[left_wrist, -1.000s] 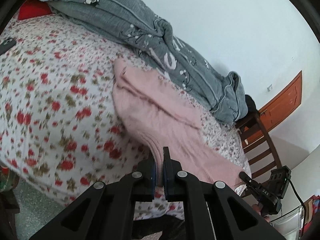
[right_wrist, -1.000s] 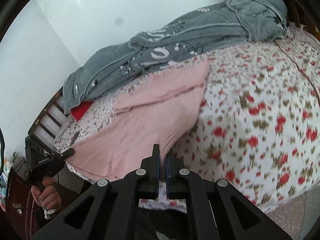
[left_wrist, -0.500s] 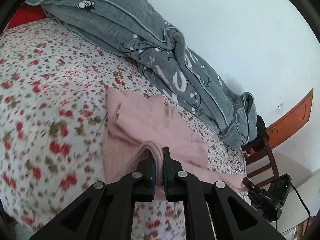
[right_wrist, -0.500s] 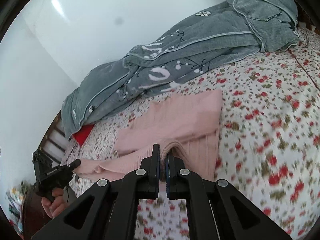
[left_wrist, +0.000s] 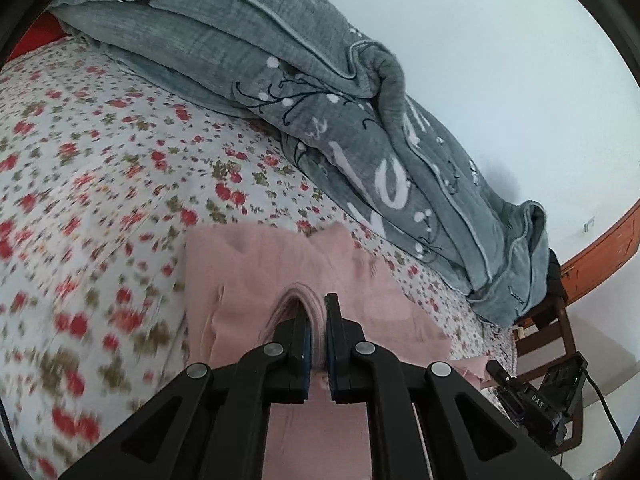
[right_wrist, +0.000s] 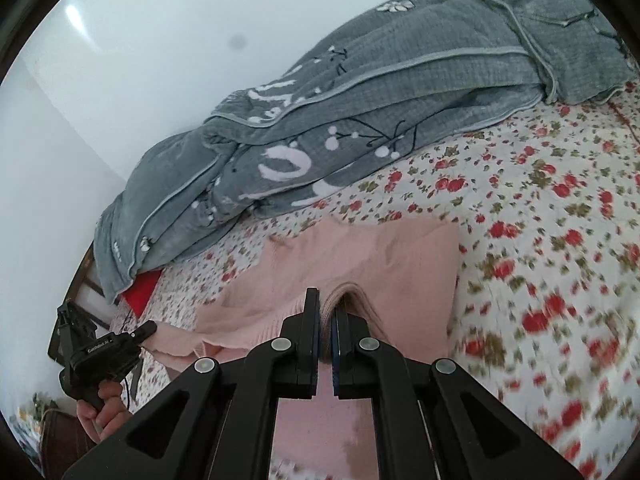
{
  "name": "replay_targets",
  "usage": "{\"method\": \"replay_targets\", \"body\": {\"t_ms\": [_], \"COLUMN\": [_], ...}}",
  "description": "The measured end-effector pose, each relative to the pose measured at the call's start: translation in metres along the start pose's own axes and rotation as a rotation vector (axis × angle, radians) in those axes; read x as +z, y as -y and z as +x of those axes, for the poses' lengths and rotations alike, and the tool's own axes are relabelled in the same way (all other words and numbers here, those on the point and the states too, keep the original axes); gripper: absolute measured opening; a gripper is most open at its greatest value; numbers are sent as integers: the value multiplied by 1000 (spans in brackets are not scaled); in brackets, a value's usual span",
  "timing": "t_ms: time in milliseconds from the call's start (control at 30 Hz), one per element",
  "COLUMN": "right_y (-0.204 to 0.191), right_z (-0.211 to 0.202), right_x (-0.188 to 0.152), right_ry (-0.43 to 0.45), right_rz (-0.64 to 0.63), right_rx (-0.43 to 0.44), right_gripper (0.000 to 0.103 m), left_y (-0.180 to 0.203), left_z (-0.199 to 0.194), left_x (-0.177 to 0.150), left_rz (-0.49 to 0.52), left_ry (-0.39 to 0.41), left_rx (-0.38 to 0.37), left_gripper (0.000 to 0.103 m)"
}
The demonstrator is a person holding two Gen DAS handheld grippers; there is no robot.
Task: Fold small clothes
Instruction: 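Open both grippers and release the folded edge, then grasp the sweater hem with both grippers and lift it toward the collar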
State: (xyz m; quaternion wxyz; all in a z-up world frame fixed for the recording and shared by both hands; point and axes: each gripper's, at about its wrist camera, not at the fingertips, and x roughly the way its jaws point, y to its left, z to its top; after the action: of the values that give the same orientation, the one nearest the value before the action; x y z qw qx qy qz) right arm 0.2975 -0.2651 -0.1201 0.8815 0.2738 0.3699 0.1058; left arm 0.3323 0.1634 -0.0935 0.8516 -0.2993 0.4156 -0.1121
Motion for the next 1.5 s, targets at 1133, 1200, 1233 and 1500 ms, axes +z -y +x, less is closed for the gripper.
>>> {"method": "replay_targets", "body": {"t_ms": [1133,1200,1233,1500], "right_y": [2,-3,-4,29], "right_z": [94,85,85,146], "right_x": [26,34,39,37], "right_ry": [2,32,37,-108], "right_rz": [-318,-307,-311,-251], "right_rx": [-264,-230,-229,-343], "right_gripper": [5,5,5,5], "left_y": [2,4,5,-25], "left_z": [77,69,69,113], "left_x": [29,34,37,33], "left_rz": [265,271,284,229], "left_ry": [1,19,30,-47], "left_rx": [155,150,170,269], "left_gripper": [7,7,7,8]}}
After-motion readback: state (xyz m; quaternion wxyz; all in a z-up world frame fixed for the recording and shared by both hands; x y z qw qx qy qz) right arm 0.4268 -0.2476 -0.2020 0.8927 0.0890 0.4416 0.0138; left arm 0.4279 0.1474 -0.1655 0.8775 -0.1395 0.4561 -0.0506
